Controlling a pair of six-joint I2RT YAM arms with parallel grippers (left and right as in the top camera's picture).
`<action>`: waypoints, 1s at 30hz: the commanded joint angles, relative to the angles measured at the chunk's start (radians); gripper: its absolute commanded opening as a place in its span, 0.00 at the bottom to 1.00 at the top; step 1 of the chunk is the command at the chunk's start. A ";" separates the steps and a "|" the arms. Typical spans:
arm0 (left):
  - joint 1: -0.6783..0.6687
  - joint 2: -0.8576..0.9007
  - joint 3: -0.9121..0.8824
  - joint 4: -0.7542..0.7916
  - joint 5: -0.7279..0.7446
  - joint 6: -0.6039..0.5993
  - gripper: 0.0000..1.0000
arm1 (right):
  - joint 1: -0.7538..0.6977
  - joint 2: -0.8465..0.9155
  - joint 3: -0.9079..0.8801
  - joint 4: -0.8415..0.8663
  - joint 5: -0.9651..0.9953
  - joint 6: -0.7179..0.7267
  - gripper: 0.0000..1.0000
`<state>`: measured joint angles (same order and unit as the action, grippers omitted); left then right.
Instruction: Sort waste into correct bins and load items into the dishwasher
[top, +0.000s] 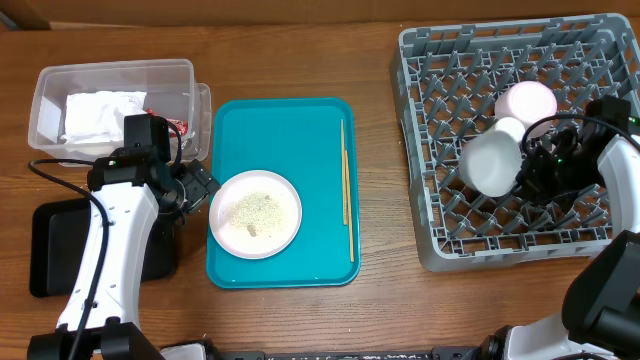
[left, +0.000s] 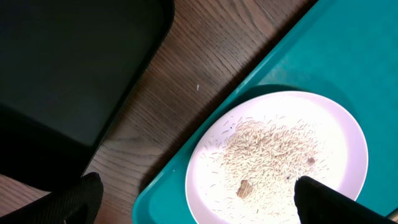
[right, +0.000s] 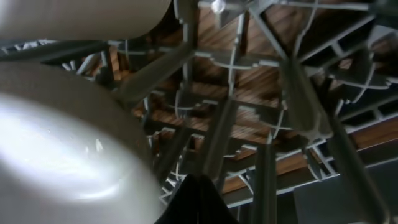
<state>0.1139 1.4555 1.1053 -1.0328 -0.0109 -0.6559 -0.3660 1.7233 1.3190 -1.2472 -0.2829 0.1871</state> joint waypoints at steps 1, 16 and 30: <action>0.004 -0.003 0.000 -0.002 0.001 -0.014 1.00 | -0.002 -0.012 -0.034 0.025 0.051 0.035 0.04; 0.004 -0.003 0.000 -0.002 0.001 -0.014 1.00 | -0.001 -0.151 0.076 -0.080 0.009 0.046 0.04; 0.004 -0.003 0.000 -0.002 0.001 -0.014 1.00 | 0.002 -0.137 0.045 -0.010 -0.079 -0.001 0.04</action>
<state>0.1139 1.4555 1.1057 -1.0328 -0.0109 -0.6559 -0.3660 1.5574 1.3998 -1.2751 -0.3466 0.2039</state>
